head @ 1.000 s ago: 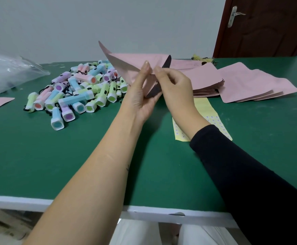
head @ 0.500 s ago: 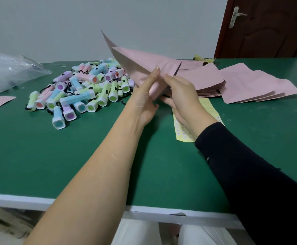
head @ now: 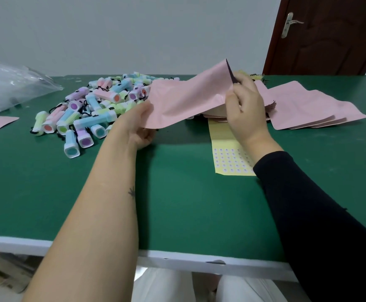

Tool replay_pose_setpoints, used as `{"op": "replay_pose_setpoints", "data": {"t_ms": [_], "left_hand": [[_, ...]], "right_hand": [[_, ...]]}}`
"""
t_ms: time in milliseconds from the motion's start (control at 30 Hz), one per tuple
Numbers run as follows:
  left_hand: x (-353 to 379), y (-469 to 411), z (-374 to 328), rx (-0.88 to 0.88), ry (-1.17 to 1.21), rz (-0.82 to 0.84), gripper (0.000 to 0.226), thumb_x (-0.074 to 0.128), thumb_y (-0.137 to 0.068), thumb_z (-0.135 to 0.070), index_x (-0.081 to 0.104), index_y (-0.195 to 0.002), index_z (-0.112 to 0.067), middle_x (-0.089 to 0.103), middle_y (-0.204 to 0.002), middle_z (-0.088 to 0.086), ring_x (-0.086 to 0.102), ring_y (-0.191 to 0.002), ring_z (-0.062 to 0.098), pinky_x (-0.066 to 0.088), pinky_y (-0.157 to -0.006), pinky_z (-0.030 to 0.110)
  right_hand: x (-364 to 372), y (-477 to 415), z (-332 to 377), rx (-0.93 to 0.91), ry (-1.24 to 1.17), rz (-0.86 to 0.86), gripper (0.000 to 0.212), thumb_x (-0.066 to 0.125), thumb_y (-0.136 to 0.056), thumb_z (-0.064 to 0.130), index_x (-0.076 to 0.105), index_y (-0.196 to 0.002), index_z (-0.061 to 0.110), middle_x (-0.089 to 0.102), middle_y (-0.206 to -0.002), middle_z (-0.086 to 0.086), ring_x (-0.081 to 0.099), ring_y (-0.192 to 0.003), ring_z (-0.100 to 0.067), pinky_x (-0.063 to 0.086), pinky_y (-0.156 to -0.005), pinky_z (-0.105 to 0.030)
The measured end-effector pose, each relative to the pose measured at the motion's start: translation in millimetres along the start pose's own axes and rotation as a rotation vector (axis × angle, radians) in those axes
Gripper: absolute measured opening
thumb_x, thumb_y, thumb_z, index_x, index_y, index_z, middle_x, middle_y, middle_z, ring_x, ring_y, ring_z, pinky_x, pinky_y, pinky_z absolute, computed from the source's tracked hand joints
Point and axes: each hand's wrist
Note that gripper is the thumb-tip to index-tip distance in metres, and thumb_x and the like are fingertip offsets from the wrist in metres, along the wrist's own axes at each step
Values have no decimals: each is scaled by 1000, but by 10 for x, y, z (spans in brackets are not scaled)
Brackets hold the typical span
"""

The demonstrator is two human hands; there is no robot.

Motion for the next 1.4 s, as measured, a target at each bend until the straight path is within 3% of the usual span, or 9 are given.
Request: {"op": "replay_pose_setpoints", "data": {"t_ms": [133, 300, 533, 633, 833, 900, 1067, 1267, 1400], "left_hand": [[-40, -43, -6, -14, 1, 14, 7, 63, -93, -24, 60, -88, -21, 67, -74, -10, 60, -66, 7, 44, -60, 19], [-100, -33, -30, -86, 129, 99, 8, 53, -90, -19, 54, -84, -24, 64, -70, -9, 58, -59, 7, 38, -60, 19], [-138, -83, -46, -10, 107, 9, 19, 58, -89, -28, 50, -72, -24, 51, -70, -10, 52, -58, 4, 34, -60, 19], [-164, -97, -50, -9, 49, 79, 23, 65, -85, -46, 57, -80, -24, 56, -69, -10, 51, -57, 4, 34, -56, 20], [-146, -117, -46, -1, -130, 142, 17, 61, -86, -43, 56, -77, -29, 46, -59, -12, 43, -47, 4, 26, -48, 19], [-157, -126, -39, 23, -162, 132, 7, 56, -88, -33, 54, -85, -28, 46, -61, -11, 46, -47, 4, 26, -48, 19], [-105, -109, -11, 76, -193, 134, 12, 53, -91, -33, 53, -101, -25, 48, -64, -8, 44, -49, 6, 27, -49, 20], [-126, -56, 9, -97, 332, 338, 16, 41, -72, -11, 54, -71, -19, 34, -54, -11, 31, -44, 5, 24, -47, 18], [-116, -80, 13, -85, 407, 232, 17, 41, -82, -14, 44, -68, -22, 33, -53, -10, 30, -43, 6, 26, -46, 17]], "right_hand": [[-39, -20, -8, -5, -3, 19, 32, 36, -90, 3, 61, -82, -16, 57, -128, -14, 43, -96, 6, 35, -82, -5], [-25, -59, -58, 94, -31, 45, 32, 38, -96, 2, 63, -93, -17, 56, -128, -7, 38, -91, 31, 32, -80, -1], [-4, -73, -92, 181, -83, -3, 32, 37, -96, 4, 62, -100, -15, 55, -124, -2, 46, -102, 0, 35, -83, -3], [-45, -91, -127, 195, -106, -10, 34, 36, -94, 5, 58, -102, -19, 57, -124, -1, 46, -98, 10, 35, -83, -3], [-78, -88, -118, 246, -224, 45, 36, 35, -83, 16, 65, -87, -3, 62, -108, 0, 52, -99, -10, 41, -80, -24], [-93, -92, -92, 265, -258, 63, 28, 35, -82, 17, 63, -77, 13, 60, -96, 7, 51, -92, -10, 38, -74, -22], [-126, -93, -54, 284, -288, 54, 23, 34, -80, 15, 50, -63, 20, 51, -72, 15, 42, -69, -1, 32, -60, -18], [-74, -91, 1, 334, -323, 87, 32, 37, -81, 17, 35, -51, 28, 37, -49, 19, 30, -54, -2, 22, -52, -21], [-8, -99, -22, 368, -330, 61, 35, 37, -92, 8, 29, -60, 22, 29, -57, 12, 26, -57, -7, 19, -53, -24]]}}
Point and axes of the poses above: each hand's wrist, its own y-axis away from the middle knuckle, its own x-axis out of the palm, z = x × y
